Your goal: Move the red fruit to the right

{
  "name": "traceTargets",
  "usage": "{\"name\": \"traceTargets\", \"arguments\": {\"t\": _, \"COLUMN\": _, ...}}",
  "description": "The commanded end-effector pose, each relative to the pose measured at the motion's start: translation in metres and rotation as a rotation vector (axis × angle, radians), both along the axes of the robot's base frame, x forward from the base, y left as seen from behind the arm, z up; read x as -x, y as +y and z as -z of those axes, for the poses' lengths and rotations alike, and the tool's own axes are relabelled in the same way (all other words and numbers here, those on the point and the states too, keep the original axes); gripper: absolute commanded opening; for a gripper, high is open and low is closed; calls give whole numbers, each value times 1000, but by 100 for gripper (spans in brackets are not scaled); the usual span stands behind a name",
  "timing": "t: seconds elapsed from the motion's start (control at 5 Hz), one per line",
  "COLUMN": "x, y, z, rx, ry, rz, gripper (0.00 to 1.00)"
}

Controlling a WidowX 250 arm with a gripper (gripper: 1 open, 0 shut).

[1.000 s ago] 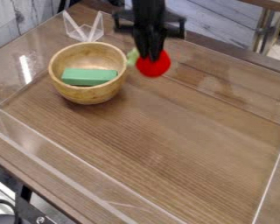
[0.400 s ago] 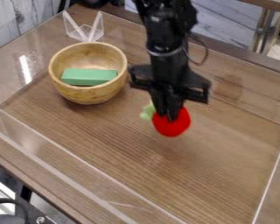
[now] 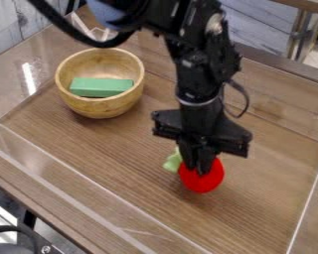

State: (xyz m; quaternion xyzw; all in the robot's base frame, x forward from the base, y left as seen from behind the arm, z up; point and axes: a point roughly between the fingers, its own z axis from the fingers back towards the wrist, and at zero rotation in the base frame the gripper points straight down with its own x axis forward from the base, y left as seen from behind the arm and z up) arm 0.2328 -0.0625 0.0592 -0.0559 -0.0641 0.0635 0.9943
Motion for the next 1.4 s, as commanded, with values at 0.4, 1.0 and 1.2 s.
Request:
{"name": "traceTargets", "arguments": {"t": 0.4, "x": 11, "y": 1, "z": 21, "rx": 14, "ry": 21, "rz": 102, "gripper": 100}}
{"name": "traceTargets", "arguments": {"t": 1.0, "x": 26, "y": -9, "z": 2, "rx": 38, "ry": 43, "rz": 84, "gripper": 100}}
{"name": "traceTargets", "arguments": {"t": 1.2, "x": 25, "y": -12, "z": 1, "rx": 45, "ry": 43, "rz": 95, "gripper": 100}}
